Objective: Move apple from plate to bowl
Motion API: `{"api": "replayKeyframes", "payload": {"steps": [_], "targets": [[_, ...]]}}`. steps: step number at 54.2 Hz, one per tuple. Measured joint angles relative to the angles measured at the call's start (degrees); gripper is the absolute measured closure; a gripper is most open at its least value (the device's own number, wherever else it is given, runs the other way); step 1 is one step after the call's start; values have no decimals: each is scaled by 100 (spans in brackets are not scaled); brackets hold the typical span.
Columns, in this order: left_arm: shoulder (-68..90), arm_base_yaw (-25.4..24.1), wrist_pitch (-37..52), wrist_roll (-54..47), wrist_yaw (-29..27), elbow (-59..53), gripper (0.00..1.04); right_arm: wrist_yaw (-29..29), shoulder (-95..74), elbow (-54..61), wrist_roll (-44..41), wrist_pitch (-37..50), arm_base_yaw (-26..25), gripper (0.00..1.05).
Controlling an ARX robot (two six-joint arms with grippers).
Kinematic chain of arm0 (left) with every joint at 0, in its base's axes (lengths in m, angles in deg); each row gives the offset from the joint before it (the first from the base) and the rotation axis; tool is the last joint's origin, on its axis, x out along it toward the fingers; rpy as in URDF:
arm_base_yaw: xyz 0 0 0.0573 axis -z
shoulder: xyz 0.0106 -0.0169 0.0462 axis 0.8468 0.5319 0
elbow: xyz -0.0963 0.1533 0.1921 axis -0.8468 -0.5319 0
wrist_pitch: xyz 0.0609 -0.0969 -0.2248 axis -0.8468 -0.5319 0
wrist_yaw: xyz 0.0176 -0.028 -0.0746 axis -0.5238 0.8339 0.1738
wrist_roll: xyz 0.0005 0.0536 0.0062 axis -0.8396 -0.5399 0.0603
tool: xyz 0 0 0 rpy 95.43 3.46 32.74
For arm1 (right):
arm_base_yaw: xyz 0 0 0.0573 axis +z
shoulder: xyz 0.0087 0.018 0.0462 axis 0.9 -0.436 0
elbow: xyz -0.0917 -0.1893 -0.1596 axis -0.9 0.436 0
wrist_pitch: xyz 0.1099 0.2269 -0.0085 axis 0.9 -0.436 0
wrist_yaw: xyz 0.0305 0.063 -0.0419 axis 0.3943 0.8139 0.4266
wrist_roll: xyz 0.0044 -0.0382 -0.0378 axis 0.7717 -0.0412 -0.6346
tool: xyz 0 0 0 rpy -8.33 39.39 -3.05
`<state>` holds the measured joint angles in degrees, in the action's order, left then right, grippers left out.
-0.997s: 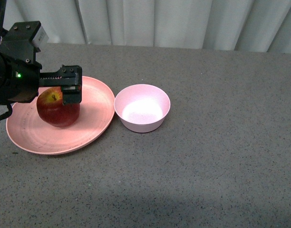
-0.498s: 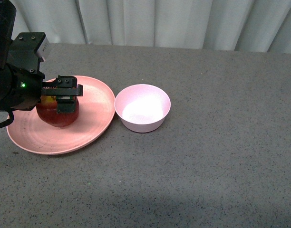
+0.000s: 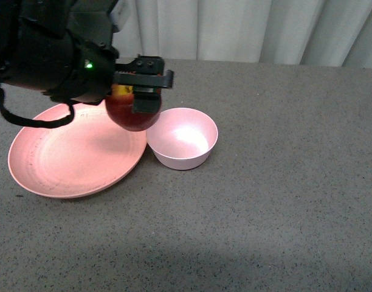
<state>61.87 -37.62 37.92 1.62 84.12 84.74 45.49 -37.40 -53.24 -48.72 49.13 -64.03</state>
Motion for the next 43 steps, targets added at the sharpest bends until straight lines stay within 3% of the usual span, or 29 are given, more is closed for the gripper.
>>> {"api": "replayKeyframes", "payload": {"steps": [18,43], "targets": [[706,612,-133,146,-144,625,32,0,0,0,0,0,0,9],[1349,820,-291,195,-188,951,32,0,0,0,0,0,0,9]]}}
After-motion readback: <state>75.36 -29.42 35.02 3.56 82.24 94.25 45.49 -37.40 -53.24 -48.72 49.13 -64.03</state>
